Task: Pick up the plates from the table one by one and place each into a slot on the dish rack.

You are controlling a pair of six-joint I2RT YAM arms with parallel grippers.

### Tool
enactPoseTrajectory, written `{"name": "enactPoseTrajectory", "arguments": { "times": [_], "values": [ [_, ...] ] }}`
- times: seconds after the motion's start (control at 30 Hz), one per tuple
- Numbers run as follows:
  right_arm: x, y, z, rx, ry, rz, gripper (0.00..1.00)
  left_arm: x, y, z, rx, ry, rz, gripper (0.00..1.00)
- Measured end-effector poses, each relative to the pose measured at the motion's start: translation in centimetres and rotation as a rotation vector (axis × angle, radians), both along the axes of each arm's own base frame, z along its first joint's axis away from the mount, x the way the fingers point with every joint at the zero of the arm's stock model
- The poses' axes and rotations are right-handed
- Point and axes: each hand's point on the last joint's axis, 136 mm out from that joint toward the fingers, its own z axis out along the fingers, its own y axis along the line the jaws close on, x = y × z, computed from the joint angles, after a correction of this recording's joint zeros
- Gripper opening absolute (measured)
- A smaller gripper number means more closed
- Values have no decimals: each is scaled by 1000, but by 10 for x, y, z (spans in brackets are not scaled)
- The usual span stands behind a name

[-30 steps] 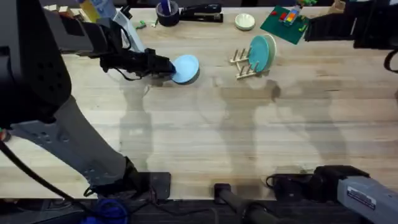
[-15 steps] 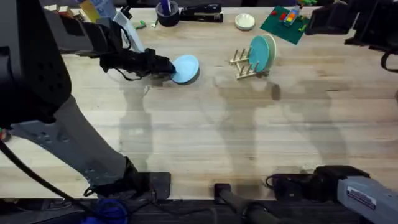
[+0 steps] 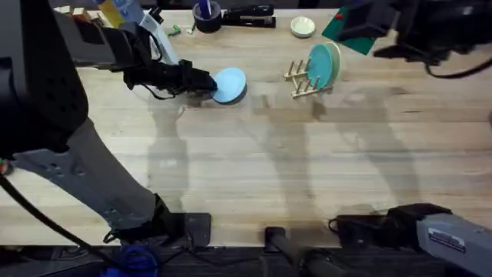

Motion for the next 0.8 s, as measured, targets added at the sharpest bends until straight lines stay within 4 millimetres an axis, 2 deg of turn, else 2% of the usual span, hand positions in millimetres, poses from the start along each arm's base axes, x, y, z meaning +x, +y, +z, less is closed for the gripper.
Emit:
{"name": "enactPoseTrajectory", "arguments": {
  "times": [0.2,0.43,0.8],
  "values": [
    [8,45,0,21,-39,124,995,0,0,0,0,0,0,40],
    [15,82,-10,30,-42,214,993,0,0,0,0,0,0,40],
    [19,134,-50,38,41,301,994,0,0,0,0,0,0,40]
  ]
}}
